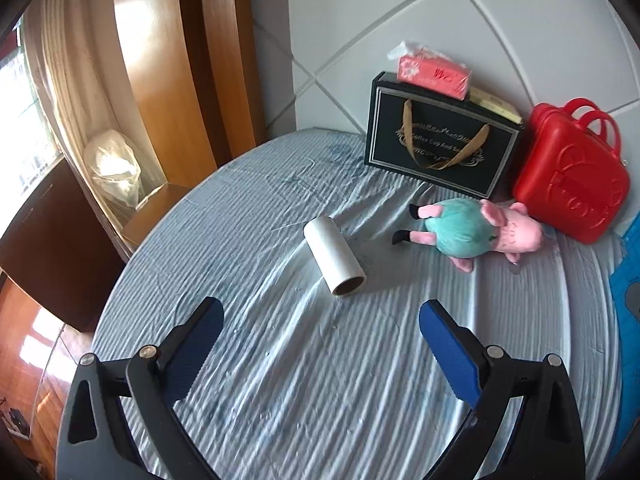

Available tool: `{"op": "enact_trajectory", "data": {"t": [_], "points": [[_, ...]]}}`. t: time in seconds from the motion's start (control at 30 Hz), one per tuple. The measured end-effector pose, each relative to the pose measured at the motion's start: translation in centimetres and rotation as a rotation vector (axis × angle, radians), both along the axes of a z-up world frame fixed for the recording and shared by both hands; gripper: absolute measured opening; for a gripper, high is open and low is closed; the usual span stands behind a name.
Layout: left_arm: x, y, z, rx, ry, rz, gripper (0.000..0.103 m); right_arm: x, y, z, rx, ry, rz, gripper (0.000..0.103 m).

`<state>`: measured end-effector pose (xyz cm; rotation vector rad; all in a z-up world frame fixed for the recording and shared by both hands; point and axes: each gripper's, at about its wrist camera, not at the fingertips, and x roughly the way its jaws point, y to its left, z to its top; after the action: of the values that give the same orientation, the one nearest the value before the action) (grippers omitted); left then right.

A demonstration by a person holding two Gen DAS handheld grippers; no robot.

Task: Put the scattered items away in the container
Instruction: 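Approach the white lint roller with the left tool and the pig plush with the right, then grasp the white lint roller with the left tool while the right tool grasps the pig plush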

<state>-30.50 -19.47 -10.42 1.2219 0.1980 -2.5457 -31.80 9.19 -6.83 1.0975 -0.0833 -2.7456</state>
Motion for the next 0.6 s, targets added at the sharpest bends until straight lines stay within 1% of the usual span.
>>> {"op": "enact_trajectory", "data": {"t": [0.13,0.23,0.33,0.4,0.53,0.6], "points": [[-4.0,-1.1,-3.1,0.016,-0.047,-0.001,0.100,-3.9,-1.7,-2.8,0.025,-0.049,0.017,0.103],[-7.2,-2.0,-5.8,0.032,-0.081,0.005,0.100,-6.6,-2.4,-4.8,0.044,-0.076,0.013,0.103],[-9.6,-2.6,-8.2,0.042,-0.109,0.014,0.100,-8.9,-2.6,-6.5,0.057,-0.093,0.006,0.103],[-11.1,-2.9,-9.9,0.052,-0.130,0.019,0.100,-10.0,-2.3,-7.2,0.073,-0.090,-0.008,0.103],[-12.7,-3.4,-12.6,0.063,-0.166,0.029,0.100,-12.8,-0.4,-8.3,0.088,-0.079,-0.075,0.103],[-13.0,-3.8,-13.7,0.095,-0.176,0.028,0.100,-14.0,0.5,-8.5,0.090,-0.071,-0.108,0.103]]}}
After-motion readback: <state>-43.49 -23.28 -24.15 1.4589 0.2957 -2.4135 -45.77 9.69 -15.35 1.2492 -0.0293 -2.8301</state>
